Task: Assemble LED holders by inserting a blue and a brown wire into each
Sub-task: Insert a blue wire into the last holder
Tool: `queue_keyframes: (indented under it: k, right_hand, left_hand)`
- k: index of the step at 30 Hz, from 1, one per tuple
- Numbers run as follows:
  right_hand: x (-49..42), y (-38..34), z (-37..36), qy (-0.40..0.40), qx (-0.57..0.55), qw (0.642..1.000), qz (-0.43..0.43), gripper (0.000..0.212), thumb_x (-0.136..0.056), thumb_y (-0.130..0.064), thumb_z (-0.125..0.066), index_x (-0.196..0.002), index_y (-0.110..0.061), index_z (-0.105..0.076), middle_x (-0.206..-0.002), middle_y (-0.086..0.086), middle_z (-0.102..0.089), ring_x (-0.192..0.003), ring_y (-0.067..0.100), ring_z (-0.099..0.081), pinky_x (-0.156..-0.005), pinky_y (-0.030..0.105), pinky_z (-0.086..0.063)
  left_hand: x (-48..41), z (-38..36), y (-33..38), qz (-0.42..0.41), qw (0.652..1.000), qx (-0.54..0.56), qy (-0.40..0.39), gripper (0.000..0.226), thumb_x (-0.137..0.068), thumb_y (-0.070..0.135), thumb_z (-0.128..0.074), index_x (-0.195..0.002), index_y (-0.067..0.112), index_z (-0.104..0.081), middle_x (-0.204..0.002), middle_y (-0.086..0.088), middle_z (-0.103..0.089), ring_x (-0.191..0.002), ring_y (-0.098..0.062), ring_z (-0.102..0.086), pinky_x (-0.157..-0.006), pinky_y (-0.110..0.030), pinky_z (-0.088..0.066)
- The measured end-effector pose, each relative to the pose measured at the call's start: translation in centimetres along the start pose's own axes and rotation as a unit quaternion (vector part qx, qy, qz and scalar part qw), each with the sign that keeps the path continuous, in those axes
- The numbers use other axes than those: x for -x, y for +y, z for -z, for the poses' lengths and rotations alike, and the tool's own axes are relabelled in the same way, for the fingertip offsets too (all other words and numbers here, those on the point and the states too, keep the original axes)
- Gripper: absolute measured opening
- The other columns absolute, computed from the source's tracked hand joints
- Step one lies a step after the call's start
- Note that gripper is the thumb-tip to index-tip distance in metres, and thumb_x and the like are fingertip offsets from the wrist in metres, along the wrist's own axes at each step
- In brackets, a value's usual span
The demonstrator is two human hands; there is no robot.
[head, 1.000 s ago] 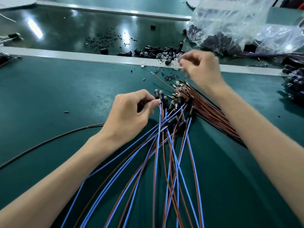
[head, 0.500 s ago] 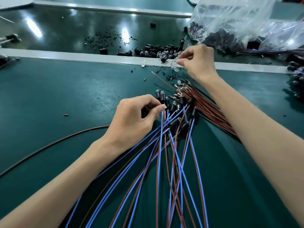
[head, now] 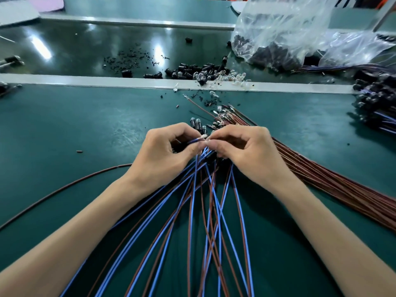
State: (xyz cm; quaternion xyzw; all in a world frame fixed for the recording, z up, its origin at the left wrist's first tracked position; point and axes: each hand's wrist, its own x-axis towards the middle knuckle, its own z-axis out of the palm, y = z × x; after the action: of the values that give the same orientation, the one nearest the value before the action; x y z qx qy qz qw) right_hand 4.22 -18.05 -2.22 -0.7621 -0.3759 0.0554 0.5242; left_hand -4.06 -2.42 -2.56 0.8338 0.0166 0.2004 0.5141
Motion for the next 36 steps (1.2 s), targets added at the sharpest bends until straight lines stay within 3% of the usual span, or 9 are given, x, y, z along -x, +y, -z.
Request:
queue_keyframes:
  k: [6,10,11,15,22,26,29,33,36]
  right_hand:
    - [0.21,-0.29,-0.41,0.012,-0.049,0.999,0.004,0.003,-0.085,-0.011,-0.069,-0.086,-0.015,-0.070,-0.071,-0.001,-0.068,-0.060,0.006,-0.061,-0.063,0.024,-0.053]
    - [0.22,-0.30,-0.61,0.021,-0.066,0.998,-0.004,0.010,-0.087,-0.010,-0.068,-0.084,-0.020,-0.068,-0.071,-0.003,-0.068,-0.062,0.009,-0.063,-0.066,0.029,-0.055]
    - [0.21,-0.26,-0.67,0.020,-0.071,0.997,-0.006,0.010,-0.087,-0.010,-0.068,-0.085,-0.020,-0.068,-0.072,-0.004,-0.068,-0.064,0.008,-0.063,-0.066,0.027,-0.055]
    - [0.12,-0.25,-0.83,0.031,-0.136,0.990,-0.017,0.012,-0.083,-0.009,-0.071,-0.085,-0.021,-0.072,-0.075,-0.003,-0.071,-0.070,0.006,-0.064,-0.070,0.020,-0.052]
    - [-0.05,-0.08,-0.55,0.032,-0.200,0.979,-0.028,0.015,-0.076,-0.012,-0.075,-0.087,-0.022,-0.074,-0.081,-0.008,-0.074,-0.078,0.004,-0.069,-0.075,0.015,-0.051]
    - [-0.13,0.03,-0.04,0.010,-0.196,0.980,-0.029,0.017,-0.073,-0.016,-0.075,-0.089,-0.022,-0.074,-0.083,-0.008,-0.075,-0.079,0.003,-0.069,-0.074,0.013,-0.051]
    - [0.05,0.25,-0.22,-0.009,-0.145,0.989,-0.017,0.018,-0.076,-0.009,-0.075,-0.092,-0.017,-0.074,-0.084,-0.005,-0.074,-0.080,0.005,-0.069,-0.076,0.016,-0.051]
    - [0.21,0.28,-0.66,0.014,-0.144,0.989,-0.007,0.021,-0.075,-0.005,-0.075,-0.096,-0.010,-0.073,-0.082,-0.005,-0.072,-0.075,0.004,-0.068,-0.073,0.015,-0.051]
    - [0.18,0.23,-0.67,0.036,-0.139,0.990,0.002,0.020,-0.075,-0.007,-0.076,-0.093,-0.015,-0.074,-0.082,-0.007,-0.073,-0.078,0.003,-0.067,-0.074,0.014,-0.050]
  left_hand:
    - [0.05,0.29,0.30,0.009,1.000,0.001,0.004,0.003,-0.082,0.020,-0.070,-0.080,0.018,-0.069,-0.068,0.003,-0.068,-0.061,0.000,-0.056,-0.059,-0.014,-0.044]
    - [0.05,0.45,0.31,0.028,0.999,0.032,-0.012,0.014,-0.080,0.029,-0.065,-0.081,0.016,-0.069,-0.077,-0.009,-0.069,-0.069,-0.022,-0.060,-0.067,-0.038,-0.049]
    - [0.04,0.50,0.30,0.030,0.999,0.039,-0.015,0.012,-0.081,0.028,-0.065,-0.081,0.017,-0.069,-0.076,-0.008,-0.069,-0.070,-0.019,-0.060,-0.067,-0.038,-0.050]
    - [-0.03,0.65,0.06,0.021,0.999,0.032,-0.015,0.005,-0.082,0.022,-0.068,-0.078,0.020,-0.069,-0.067,0.006,-0.063,-0.063,0.000,-0.053,-0.060,-0.014,-0.045]
    - [-0.06,0.68,0.20,0.011,0.999,0.032,-0.011,0.007,-0.078,0.028,-0.068,-0.073,0.023,-0.068,-0.062,0.016,-0.063,-0.059,0.005,-0.054,-0.059,-0.009,-0.042]
    - [-0.06,0.66,0.13,0.016,1.000,0.022,-0.015,0.008,-0.077,0.030,-0.068,-0.073,0.024,-0.069,-0.065,0.008,-0.066,-0.062,-0.001,-0.057,-0.061,-0.022,-0.046]
    - [0.07,0.62,0.32,0.004,0.999,0.011,-0.031,0.009,-0.076,0.030,-0.067,-0.073,0.022,-0.069,-0.062,0.010,-0.065,-0.057,0.005,-0.053,-0.056,-0.012,-0.040]
    - [0.07,0.87,0.38,0.009,0.999,-0.002,-0.032,0.013,-0.076,0.032,-0.067,-0.074,0.020,-0.070,-0.069,-0.002,-0.069,-0.061,-0.008,-0.058,-0.060,-0.031,-0.047]
    - [0.00,1.05,0.36,0.007,1.000,-0.010,-0.027,0.013,-0.076,0.032,-0.067,-0.074,0.020,-0.070,-0.068,-0.003,-0.070,-0.062,-0.021,-0.064,-0.064,-0.038,-0.050]
